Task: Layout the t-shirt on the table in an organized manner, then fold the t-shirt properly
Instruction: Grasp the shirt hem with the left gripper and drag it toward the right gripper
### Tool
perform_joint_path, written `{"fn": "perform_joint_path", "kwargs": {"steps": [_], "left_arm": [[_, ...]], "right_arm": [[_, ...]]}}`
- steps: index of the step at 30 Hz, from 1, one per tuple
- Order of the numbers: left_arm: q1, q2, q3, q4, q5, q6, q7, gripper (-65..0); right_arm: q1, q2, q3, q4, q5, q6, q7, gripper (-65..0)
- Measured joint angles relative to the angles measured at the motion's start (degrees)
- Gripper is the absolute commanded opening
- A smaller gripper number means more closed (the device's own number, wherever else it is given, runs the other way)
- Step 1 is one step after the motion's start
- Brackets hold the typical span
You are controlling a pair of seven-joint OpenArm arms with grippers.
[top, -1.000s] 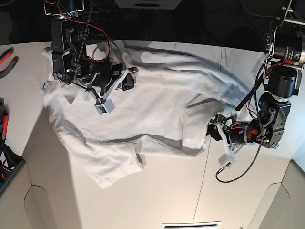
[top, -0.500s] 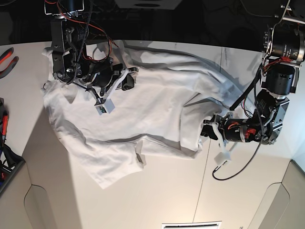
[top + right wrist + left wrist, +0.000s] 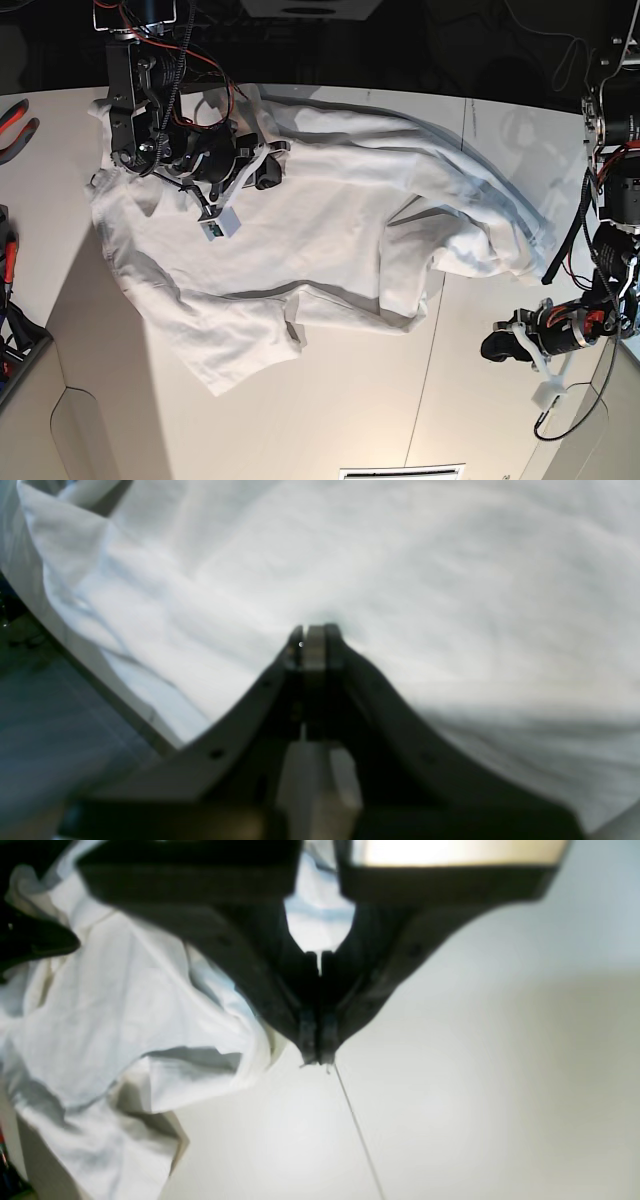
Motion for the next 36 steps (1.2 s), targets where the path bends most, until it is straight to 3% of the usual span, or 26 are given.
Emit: {"fn": "perform_joint_path", "kwargs": {"steps": [3,4,6,7,9,13,17,18,21,22,28,36], "left_arm": [[1.11,0.26,-0.04,-0.02,-3.45,0.0,2.1,-65.0],[1.73,0.66,0.15,-0.02,-5.46,0.0,2.82,-60.0],[2.93,1.57,1.99,0.0,-7.78,0.0,4.24,-38.5],[3.58,2.14,3.67,-0.04,-7.67,0.0,4.11,-31.4],[4.74,3.39,7.78,-0.04,-6.93,0.0,3.91,-27.7],[6.51,4.63,17.18,-0.02,-0.15,-0.15,-2.47,-27.7],[6.86,5.77,21.53,0.11,5.05,-0.17,-6.88,-28.1],[6.71,6.14,21.68,0.15,5.55,-0.17,-6.86,-31.8],[6.82,6.56,21.77,0.68,5.6,-0.2,-6.45,-60.6],[6.95,6.54,21.62,1.14,5.55,-0.2,-6.21,-65.0],[7.41,6.36,15.56,5.4,6.54,-0.2,-1.75,-65.0],[7.23,2.19,7.98,11.37,6.36,-0.22,-1.4,-65.0]], "right_arm": [[0.0,-0.02,0.0,0.0,0.0,0.0,-0.02,-65.0],[0.0,0.0,0.0,0.0,0.0,0.0,0.0,-65.0],[0.0,0.0,0.0,0.0,0.0,0.0,0.0,-65.0],[0.0,-0.02,0.0,0.0,0.0,0.0,0.0,-65.0],[0.0,0.0,0.0,0.0,0.0,0.0,0.0,-65.0],[0.0,-0.02,0.0,0.0,0.0,0.0,0.0,-65.0],[0.0,-0.02,0.0,0.0,0.0,0.0,0.0,-65.0],[0.0,-0.02,0.0,0.0,0.0,0.0,0.0,-65.0],[0.0,-0.02,0.0,0.0,0.0,0.0,0.0,-65.0],[0.0,-0.02,0.0,0.0,0.0,0.0,0.0,-65.0],[0.0,0.0,-0.02,0.0,0.0,0.0,0.0,-65.0],[0.0,-0.02,-0.02,0.0,-0.83,0.02,0.02,-65.0]]}}
